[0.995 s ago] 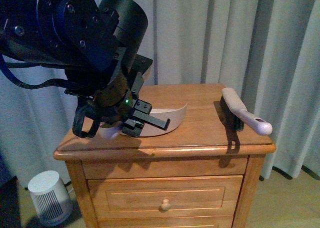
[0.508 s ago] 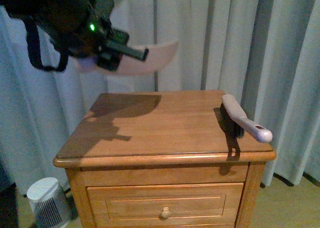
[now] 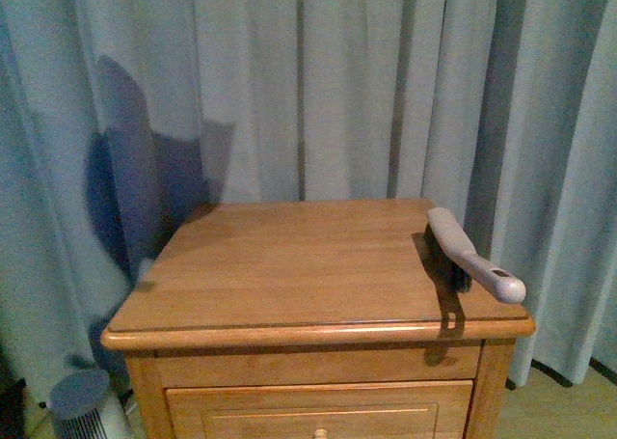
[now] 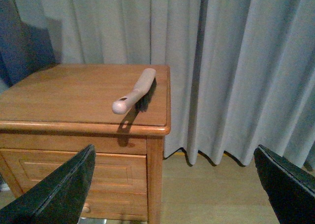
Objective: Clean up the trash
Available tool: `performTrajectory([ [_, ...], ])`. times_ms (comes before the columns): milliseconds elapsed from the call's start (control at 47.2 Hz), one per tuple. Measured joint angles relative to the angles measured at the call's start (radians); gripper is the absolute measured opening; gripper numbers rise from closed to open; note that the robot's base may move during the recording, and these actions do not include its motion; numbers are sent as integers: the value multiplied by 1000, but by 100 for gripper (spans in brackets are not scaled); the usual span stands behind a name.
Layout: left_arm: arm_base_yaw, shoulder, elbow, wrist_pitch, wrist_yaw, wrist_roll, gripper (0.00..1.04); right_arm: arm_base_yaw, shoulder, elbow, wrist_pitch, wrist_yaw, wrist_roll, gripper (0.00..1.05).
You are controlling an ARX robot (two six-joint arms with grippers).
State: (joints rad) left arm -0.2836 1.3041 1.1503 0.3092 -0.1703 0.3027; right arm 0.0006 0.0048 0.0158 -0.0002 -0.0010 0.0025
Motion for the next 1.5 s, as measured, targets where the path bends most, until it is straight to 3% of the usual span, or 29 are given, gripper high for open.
performTrajectory([
  [381,255,-533,-404,-105,339,-4,29,0,0,0,0,0,0,97],
  [593,366,-673,-479,-198,443,-21,29,0,0,0,0,0,0,97],
  [911,356,-766,-534,-280,439,-31,29,0,0,0,0,0,0,97],
  [1504,306,-775,-542,-296,410,-32,29,0,0,0,0,0,0,97],
])
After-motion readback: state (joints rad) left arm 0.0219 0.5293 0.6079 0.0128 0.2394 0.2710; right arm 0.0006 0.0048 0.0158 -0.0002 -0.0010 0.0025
